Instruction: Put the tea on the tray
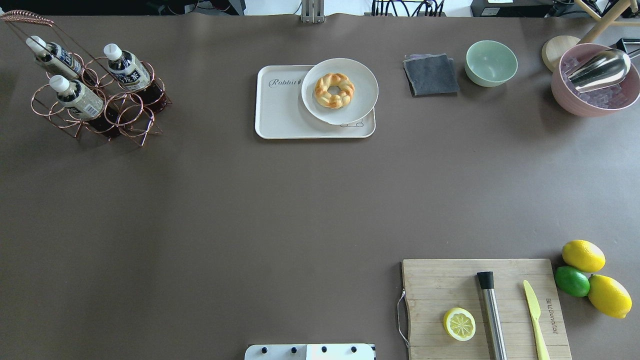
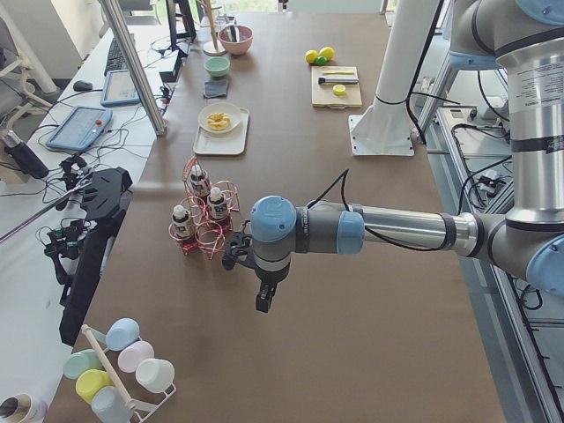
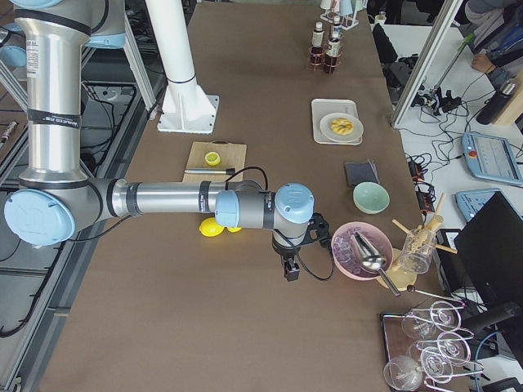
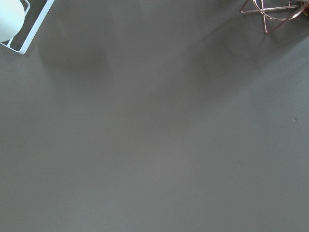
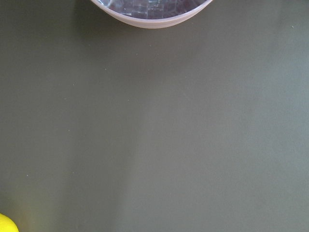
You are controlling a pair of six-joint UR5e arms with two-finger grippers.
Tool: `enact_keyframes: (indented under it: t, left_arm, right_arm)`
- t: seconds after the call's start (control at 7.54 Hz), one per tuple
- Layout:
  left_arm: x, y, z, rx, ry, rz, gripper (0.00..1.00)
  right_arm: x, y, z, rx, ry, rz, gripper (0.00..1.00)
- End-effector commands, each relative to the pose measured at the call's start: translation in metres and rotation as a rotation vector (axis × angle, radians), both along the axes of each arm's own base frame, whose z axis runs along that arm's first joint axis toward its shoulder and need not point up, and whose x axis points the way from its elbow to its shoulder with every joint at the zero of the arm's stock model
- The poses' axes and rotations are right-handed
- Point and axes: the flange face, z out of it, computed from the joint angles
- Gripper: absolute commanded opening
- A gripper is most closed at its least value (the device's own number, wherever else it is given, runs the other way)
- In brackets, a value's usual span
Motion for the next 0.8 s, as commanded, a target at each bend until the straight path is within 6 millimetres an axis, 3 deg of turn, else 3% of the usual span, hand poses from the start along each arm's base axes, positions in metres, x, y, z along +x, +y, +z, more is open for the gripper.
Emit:
enact_keyframes:
  t: [0.0, 0.66]
  left_arm:
    - [-0.0005, 0.0033, 0.0053, -0.018, 0.000, 0.004, 0.97]
    - [-0.0005, 0.0058, 0.0108, -0.033, -0.010, -0.005, 0.97]
  right_arm:
    - [-0.0002, -0.0003, -0.0025, 0.005, -0.002, 0.000, 1.00]
    - [-0.0012, 0.0007, 0.0001, 0.007, -0.017, -0.010, 1.00]
